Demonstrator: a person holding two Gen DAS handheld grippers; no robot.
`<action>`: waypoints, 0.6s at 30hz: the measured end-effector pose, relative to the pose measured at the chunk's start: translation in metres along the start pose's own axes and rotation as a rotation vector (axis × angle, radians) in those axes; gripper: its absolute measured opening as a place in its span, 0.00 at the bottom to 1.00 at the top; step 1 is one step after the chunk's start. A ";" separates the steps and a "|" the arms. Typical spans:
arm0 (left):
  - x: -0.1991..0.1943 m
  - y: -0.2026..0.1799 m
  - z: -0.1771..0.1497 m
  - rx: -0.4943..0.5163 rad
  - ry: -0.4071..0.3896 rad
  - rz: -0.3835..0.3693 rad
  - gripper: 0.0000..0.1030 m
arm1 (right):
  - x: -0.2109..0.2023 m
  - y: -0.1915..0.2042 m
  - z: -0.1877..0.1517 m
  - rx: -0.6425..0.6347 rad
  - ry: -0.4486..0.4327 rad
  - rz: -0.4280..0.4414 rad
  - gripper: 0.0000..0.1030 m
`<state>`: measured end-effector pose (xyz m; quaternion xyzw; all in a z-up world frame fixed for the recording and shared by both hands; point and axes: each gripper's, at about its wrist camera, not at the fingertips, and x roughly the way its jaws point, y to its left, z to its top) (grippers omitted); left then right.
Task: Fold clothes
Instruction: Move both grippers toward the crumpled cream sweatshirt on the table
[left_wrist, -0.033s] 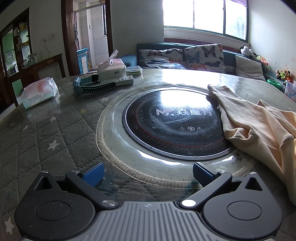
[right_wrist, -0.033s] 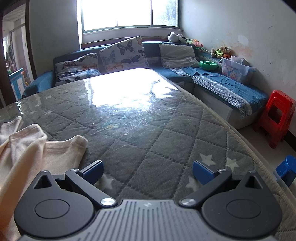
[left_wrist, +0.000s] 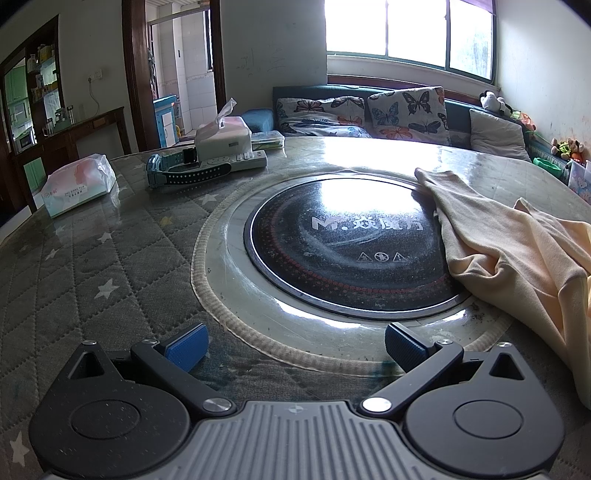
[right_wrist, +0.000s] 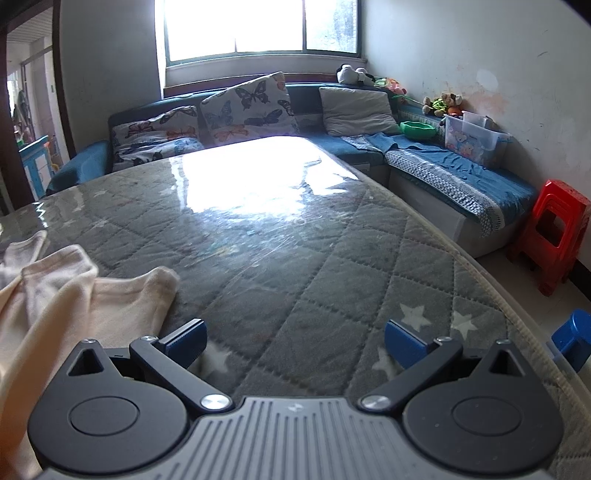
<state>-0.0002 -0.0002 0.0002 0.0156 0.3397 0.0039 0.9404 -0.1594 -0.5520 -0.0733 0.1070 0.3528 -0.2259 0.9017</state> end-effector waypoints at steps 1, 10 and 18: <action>-0.001 0.001 0.000 -0.013 0.000 -0.006 1.00 | 0.000 0.001 0.001 -0.006 -0.001 -0.002 1.00; -0.028 -0.013 -0.006 -0.031 0.042 -0.022 1.00 | -0.053 0.038 -0.015 -0.101 -0.089 0.039 1.00; -0.061 -0.048 -0.019 0.098 0.093 -0.221 1.00 | -0.095 0.060 -0.041 -0.180 -0.062 0.082 1.00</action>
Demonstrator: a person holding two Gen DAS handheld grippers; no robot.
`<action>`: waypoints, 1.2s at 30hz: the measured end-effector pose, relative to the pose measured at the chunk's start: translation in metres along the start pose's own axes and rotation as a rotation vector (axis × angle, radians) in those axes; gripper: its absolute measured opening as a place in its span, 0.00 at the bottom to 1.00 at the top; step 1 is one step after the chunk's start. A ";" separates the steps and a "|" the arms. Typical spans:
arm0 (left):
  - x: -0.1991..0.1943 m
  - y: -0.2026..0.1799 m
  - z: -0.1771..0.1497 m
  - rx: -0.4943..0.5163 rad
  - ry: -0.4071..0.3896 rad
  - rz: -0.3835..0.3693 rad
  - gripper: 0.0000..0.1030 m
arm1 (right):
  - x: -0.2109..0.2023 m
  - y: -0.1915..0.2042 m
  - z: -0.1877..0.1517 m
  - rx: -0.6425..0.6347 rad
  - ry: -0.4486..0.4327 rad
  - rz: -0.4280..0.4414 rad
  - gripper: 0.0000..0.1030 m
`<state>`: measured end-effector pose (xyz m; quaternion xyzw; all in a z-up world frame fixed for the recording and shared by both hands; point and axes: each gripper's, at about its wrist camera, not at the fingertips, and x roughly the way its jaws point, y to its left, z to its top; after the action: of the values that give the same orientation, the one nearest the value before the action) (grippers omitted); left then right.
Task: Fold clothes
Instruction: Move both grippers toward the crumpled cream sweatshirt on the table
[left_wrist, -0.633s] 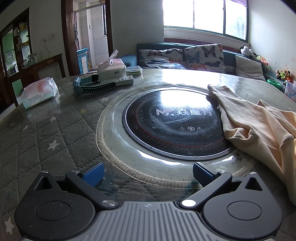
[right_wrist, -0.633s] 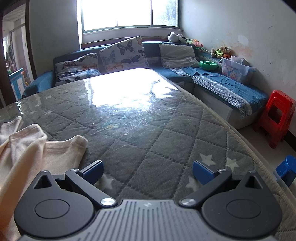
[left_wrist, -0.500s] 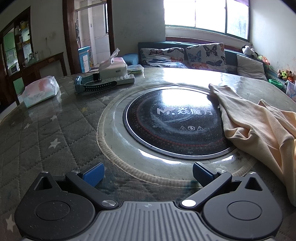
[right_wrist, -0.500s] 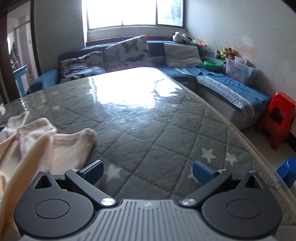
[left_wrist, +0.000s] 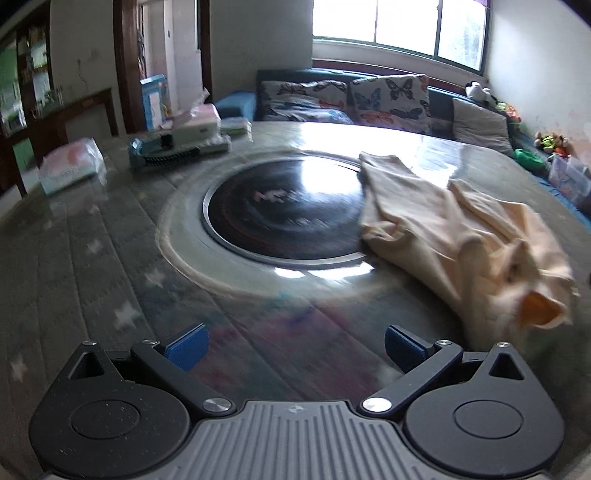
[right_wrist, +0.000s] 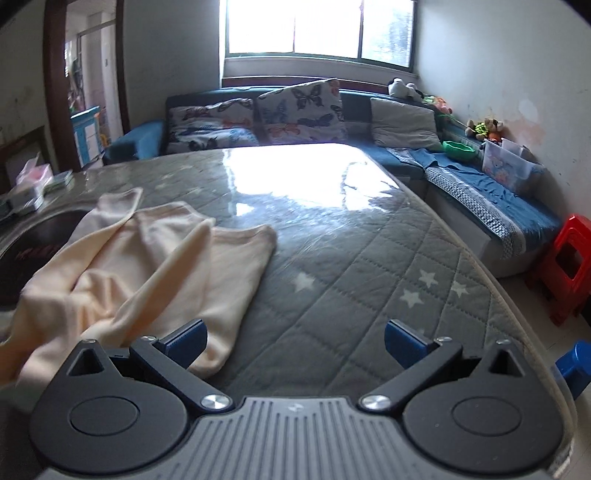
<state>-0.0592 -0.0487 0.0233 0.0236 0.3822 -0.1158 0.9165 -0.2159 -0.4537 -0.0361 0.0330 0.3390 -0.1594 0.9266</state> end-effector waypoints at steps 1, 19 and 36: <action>-0.002 -0.004 -0.002 -0.001 0.008 -0.013 1.00 | -0.008 0.003 -0.004 -0.008 -0.006 0.015 1.00; -0.029 -0.049 -0.032 0.076 0.058 -0.083 1.00 | -0.053 0.040 -0.039 -0.056 0.076 0.158 1.00; -0.041 -0.071 -0.039 0.147 0.073 -0.075 1.00 | -0.074 0.053 -0.048 -0.105 0.054 0.195 1.00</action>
<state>-0.1306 -0.1043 0.0280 0.0807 0.4066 -0.1766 0.8928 -0.2814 -0.3751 -0.0281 0.0217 0.3670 -0.0494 0.9286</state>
